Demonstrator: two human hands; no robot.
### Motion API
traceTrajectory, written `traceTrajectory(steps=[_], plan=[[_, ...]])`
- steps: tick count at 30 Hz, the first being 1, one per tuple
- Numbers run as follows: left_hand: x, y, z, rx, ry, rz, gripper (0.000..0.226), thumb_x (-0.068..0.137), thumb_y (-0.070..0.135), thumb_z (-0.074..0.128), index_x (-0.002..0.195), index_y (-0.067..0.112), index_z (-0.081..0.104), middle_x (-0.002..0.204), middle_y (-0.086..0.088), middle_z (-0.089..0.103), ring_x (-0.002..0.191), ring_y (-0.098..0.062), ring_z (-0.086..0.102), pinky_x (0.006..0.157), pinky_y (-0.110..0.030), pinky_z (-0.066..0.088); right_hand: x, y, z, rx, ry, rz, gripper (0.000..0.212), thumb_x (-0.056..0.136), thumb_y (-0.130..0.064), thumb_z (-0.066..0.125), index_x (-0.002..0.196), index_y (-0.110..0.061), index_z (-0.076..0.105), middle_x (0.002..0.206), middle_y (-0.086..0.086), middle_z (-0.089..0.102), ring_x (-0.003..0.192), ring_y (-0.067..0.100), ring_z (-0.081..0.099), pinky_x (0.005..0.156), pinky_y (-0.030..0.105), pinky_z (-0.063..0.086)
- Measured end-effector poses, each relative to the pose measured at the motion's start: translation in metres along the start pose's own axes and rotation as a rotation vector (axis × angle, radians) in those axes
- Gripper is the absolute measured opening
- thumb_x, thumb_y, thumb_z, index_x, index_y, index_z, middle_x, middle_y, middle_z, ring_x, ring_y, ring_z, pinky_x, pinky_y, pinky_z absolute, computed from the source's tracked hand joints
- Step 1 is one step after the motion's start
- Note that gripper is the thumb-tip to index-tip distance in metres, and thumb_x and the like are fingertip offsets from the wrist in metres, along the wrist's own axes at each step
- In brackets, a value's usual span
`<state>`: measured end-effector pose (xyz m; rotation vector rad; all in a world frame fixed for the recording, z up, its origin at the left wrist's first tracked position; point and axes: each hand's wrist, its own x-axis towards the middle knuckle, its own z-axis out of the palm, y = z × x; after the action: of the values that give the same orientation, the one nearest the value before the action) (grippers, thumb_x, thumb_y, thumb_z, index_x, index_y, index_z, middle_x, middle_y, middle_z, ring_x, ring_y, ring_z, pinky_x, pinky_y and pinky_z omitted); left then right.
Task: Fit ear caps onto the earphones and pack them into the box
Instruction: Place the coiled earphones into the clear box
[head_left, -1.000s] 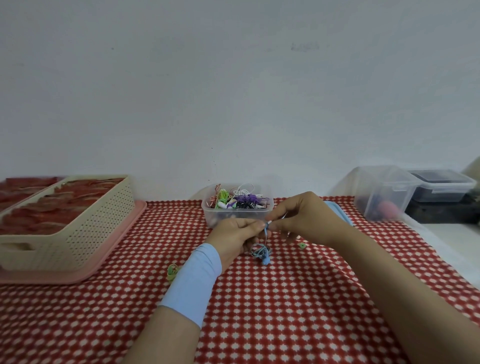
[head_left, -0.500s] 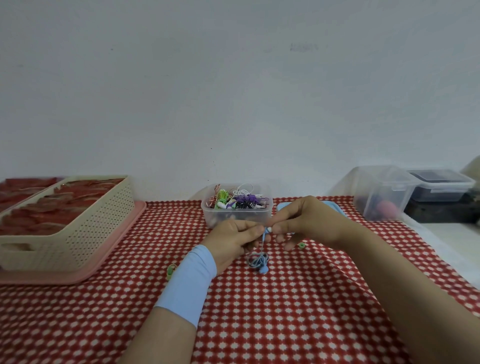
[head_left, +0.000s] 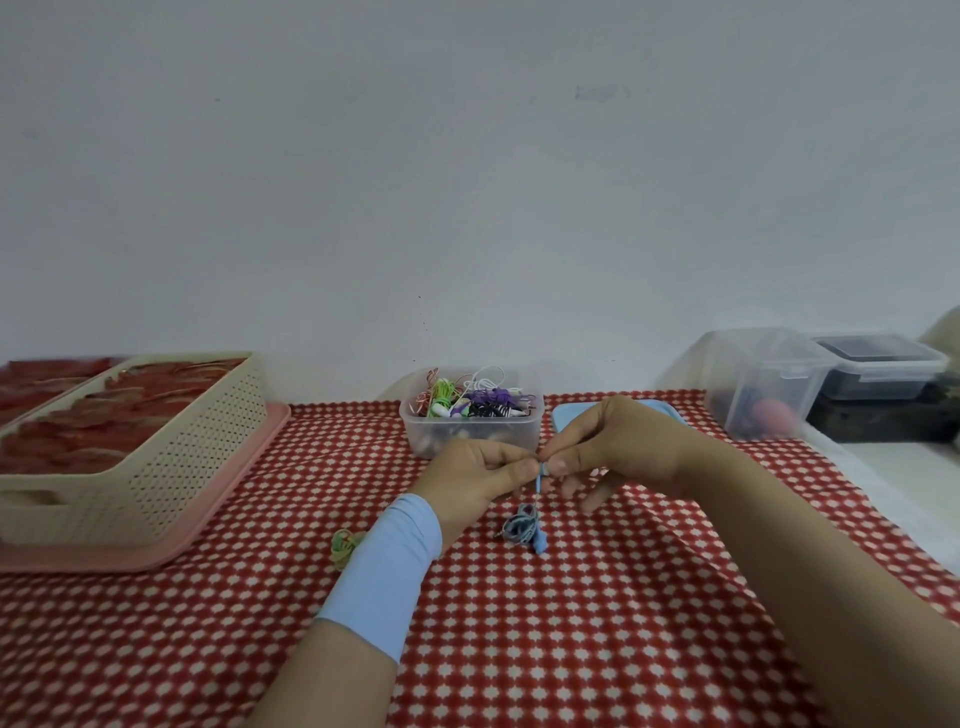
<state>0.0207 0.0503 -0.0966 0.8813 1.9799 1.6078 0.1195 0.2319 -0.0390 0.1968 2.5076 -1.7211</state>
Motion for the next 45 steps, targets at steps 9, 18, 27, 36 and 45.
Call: traceTrajectory(steps=[9,18,27,36,45], plan=[[-0.004,0.0,0.001,0.045,-0.016,0.023,0.015,0.089,0.016,0.069,0.102,0.013,0.076,0.1,0.002,0.076,0.098,-0.009,0.07,0.088,-0.02,0.053,0.003,0.003,0.003,0.115,-0.07,0.201,0.009,0.086,-0.011,0.075,0.093,-0.011,0.081,0.088,0.009,0.078,0.071,0.018,0.073,0.059,0.03,0.062],[-0.005,0.002,0.003,-0.051,0.029,0.075,0.011,0.088,0.012,0.069,0.087,0.021,0.076,0.093,0.003,0.077,0.093,-0.008,0.07,0.088,-0.023,0.053,0.01,0.01,0.009,0.416,-0.133,0.308,0.024,0.073,-0.016,0.073,0.096,-0.012,0.07,0.074,0.001,0.074,0.064,0.012,0.074,0.053,0.028,0.061],[-0.004,0.004,0.008,-0.142,0.122,0.078,0.011,0.09,0.016,0.067,0.09,0.02,0.077,0.095,0.0,0.077,0.094,-0.012,0.069,0.091,-0.027,0.053,0.006,0.007,0.013,0.36,0.018,0.102,0.006,0.086,-0.012,0.073,0.084,-0.011,0.078,0.075,0.004,0.072,0.058,0.012,0.063,0.053,0.029,0.06],[0.001,-0.001,0.006,-0.24,0.156,-0.076,0.017,0.092,0.026,0.065,0.088,0.019,0.08,0.08,0.002,0.072,0.08,-0.014,0.062,0.093,-0.042,0.053,0.006,0.003,0.018,-0.023,0.244,-0.233,0.009,0.09,-0.007,0.075,0.097,-0.007,0.08,0.085,0.016,0.077,0.068,0.023,0.072,0.06,0.036,0.064],[-0.001,0.0,0.008,-0.233,0.127,-0.095,0.021,0.094,0.03,0.062,0.087,0.017,0.078,0.087,-0.001,0.076,0.083,-0.013,0.068,0.089,-0.036,0.055,0.006,0.005,0.016,-0.11,0.262,-0.242,0.007,0.085,-0.008,0.08,0.092,-0.009,0.08,0.078,0.009,0.077,0.067,0.019,0.073,0.064,0.039,0.064]])
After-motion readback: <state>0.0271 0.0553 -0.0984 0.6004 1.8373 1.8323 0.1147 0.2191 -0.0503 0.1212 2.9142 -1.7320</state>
